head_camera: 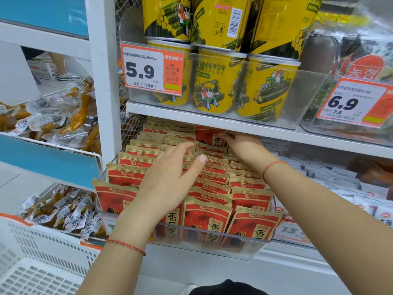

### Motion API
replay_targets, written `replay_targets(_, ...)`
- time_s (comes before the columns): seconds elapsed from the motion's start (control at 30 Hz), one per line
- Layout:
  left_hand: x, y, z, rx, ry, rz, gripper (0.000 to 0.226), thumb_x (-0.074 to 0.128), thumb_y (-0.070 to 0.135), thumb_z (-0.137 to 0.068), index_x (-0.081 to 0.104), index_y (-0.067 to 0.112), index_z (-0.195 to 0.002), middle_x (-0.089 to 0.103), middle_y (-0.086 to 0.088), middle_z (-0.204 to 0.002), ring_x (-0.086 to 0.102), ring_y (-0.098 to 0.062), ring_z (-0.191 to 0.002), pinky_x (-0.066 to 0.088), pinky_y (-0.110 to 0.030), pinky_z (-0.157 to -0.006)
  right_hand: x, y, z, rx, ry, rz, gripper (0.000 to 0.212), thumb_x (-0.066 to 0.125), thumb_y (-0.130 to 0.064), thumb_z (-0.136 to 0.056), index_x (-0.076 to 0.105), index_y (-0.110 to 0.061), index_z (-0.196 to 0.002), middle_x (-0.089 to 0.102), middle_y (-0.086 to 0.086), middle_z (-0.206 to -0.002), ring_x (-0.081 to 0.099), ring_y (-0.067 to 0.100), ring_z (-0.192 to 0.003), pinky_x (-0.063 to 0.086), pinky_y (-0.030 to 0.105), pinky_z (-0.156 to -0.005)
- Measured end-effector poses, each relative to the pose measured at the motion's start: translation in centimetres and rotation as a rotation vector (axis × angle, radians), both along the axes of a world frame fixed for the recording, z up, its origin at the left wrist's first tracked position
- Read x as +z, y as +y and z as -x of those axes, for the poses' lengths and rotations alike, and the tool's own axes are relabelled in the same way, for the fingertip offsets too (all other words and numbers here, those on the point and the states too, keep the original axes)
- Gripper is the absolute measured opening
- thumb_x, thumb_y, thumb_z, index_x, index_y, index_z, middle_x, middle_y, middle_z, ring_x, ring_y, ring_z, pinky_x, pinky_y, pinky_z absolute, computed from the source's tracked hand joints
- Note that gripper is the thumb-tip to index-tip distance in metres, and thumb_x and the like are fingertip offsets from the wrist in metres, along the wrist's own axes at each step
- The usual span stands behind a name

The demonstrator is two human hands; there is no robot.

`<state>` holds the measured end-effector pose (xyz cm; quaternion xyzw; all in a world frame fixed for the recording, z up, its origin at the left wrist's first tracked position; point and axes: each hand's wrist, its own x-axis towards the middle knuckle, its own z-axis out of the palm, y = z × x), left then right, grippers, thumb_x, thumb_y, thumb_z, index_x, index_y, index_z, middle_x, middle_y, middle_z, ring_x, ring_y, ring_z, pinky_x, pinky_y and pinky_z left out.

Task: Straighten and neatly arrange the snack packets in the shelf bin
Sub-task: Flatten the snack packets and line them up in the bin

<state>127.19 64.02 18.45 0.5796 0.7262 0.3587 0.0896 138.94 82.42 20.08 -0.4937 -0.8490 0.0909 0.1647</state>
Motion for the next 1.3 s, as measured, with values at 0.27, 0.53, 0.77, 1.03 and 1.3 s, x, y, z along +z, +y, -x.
replay_targets(0.27,-0.3,0.3,-0.6,0.030,0.285,0.176,0.073,0.021,0.073,-0.091,0.030,0.033,-0.151,0.037,0.008,-0.155,0.030,-0.014,-0.143,0.026,-0.035,-0.113,-0.6,-0.3,-0.7,0.037,0.058,-0.011,0.054,0.041,-0.054,-0.096,0.042,-0.021,-0.138,0.058,0.011,-0.129,0.058,0.033,-0.109,0.043,0.030,-0.079)
replay_targets(0.53,-0.2,0.3,-0.8,0.052,0.278,0.154,0.068,0.023,0.071,-0.093,0.036,0.033,-0.148,0.044,0.010,-0.150,0.038,-0.011,-0.138,0.032,-0.033,-0.108,0.4,0.2,0.5,-0.040,0.193,-0.035,0.053,0.041,-0.044,-0.100,0.033,-0.022,-0.147,0.035,0.002,-0.153,0.033,0.027,-0.138,0.027,0.031,-0.109)
replay_targets(0.77,-0.2,0.2,-0.8,0.049,0.282,0.141,0.065,0.022,0.068,-0.094,0.036,0.033,-0.147,0.046,0.009,-0.148,0.041,-0.012,-0.136,0.035,-0.032,-0.105,-1.0,1.6,0.1,-0.068,0.116,-0.045,0.063,0.041,-0.056,-0.095,0.030,-0.024,-0.149,0.034,0.006,-0.154,0.036,0.034,-0.136,0.035,0.042,-0.109)
replay_targets(1.03,-0.2,0.0,-0.6,0.034,0.265,0.122,0.063,0.023,0.066,-0.095,0.036,0.034,-0.148,0.044,0.011,-0.149,0.039,-0.011,-0.137,0.036,-0.031,-0.104,0.0,2.0,-0.3,-0.040,0.317,0.102,0.043,0.043,-0.037,-0.101,0.041,-0.020,-0.140,0.039,0.002,-0.150,0.035,0.024,-0.136,0.025,0.028,-0.109)
replay_targets(1.3,-0.3,0.0,-0.5,0.031,0.266,0.112,0.063,0.023,0.066,-0.095,0.036,0.033,-0.148,0.044,0.010,-0.149,0.039,-0.011,-0.137,0.036,-0.032,-0.104,-1.3,1.6,0.7,-0.085,-0.041,0.035,0.050,0.041,-0.049,-0.098,0.045,-0.019,-0.138,0.056,0.014,-0.132,0.055,0.036,-0.115,0.047,0.035,-0.083)
